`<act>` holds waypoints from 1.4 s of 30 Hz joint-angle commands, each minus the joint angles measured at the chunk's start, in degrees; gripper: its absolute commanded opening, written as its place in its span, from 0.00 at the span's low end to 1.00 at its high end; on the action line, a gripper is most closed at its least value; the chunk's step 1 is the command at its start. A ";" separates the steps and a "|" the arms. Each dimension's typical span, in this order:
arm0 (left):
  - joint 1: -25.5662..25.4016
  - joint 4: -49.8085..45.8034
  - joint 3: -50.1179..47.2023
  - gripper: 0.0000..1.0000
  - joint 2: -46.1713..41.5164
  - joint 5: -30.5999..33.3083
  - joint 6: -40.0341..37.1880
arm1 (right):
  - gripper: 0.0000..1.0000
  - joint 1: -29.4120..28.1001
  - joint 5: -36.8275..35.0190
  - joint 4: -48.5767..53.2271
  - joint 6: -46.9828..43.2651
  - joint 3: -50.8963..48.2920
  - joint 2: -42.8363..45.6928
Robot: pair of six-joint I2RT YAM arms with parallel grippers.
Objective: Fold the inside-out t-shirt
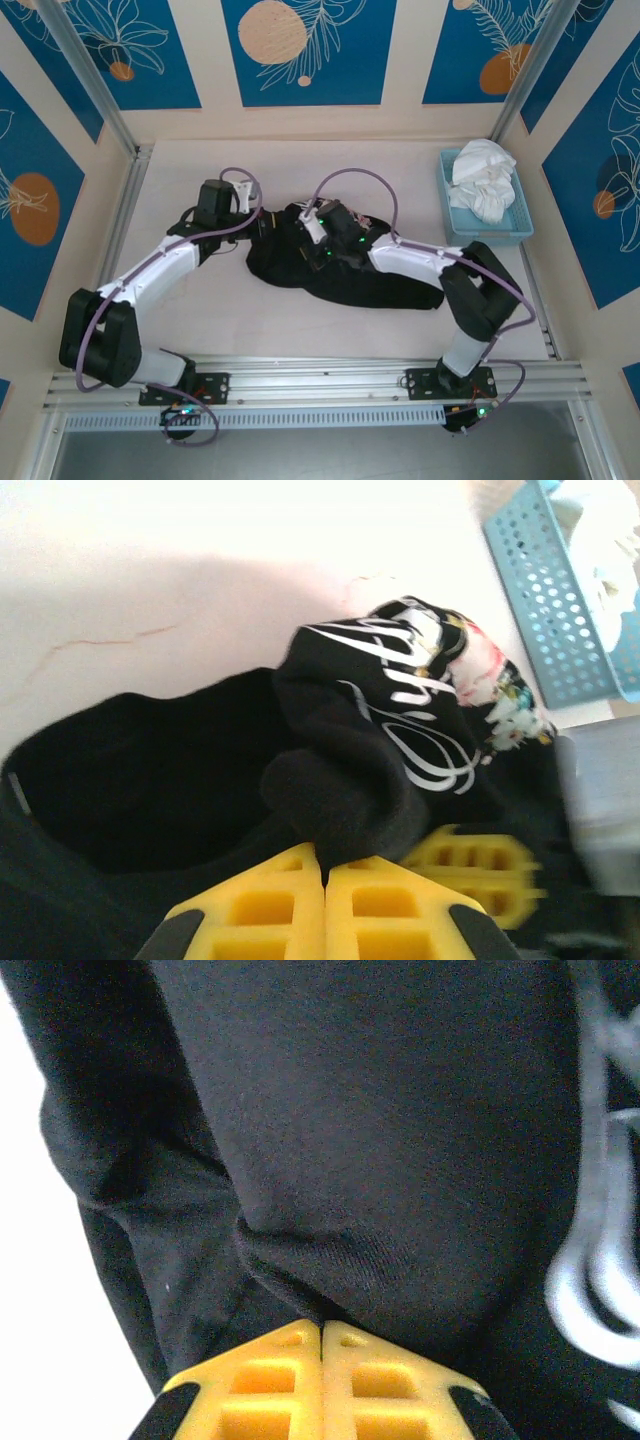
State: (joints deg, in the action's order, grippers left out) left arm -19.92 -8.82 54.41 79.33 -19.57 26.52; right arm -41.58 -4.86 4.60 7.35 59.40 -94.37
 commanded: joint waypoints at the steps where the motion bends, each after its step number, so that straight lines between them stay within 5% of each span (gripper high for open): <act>1: 0.57 -2.01 -0.36 0.00 -1.03 6.65 -0.53 | 0.00 5.01 12.73 -1.08 4.35 -1.97 8.88; 3: 0.55 -1.90 -0.15 0.00 -0.18 9.55 -0.73 | 0.00 8.03 20.42 -1.92 7.78 -3.59 11.33; 10: -0.74 -3.32 2.60 0.02 4.16 18.04 -4.17 | 0.00 13.82 29.57 -5.91 16.82 -4.93 11.97; 15: -5.65 -3.14 0.78 0.39 1.78 24.57 -9.63 | 0.00 15.47 33.86 -5.29 20.93 -1.14 7.80; 21: -11.57 4.87 -7.64 0.54 -4.76 24.63 -15.56 | 0.00 17.22 37.08 -1.93 20.86 2.24 5.03; 26: -13.67 9.84 -7.77 0.51 -2.04 11.96 -18.90 | 0.00 18.32 38.33 -1.13 20.75 3.07 4.19; 36: -14.27 11.48 0.25 0.47 11.16 7.16 -19.67 | 0.00 19.50 38.35 -0.52 20.35 2.48 5.33; 38: -14.27 11.67 1.58 0.40 12.86 7.18 -19.83 | 0.00 19.56 38.31 -0.41 20.16 2.39 5.22; 42: -14.16 9.58 4.44 0.04 14.53 5.39 -18.94 | 0.00 20.21 35.53 3.16 17.47 3.33 5.78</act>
State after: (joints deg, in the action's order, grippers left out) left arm -33.82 1.02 55.90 93.51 -11.27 7.79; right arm -22.11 31.46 3.99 27.14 60.66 -89.49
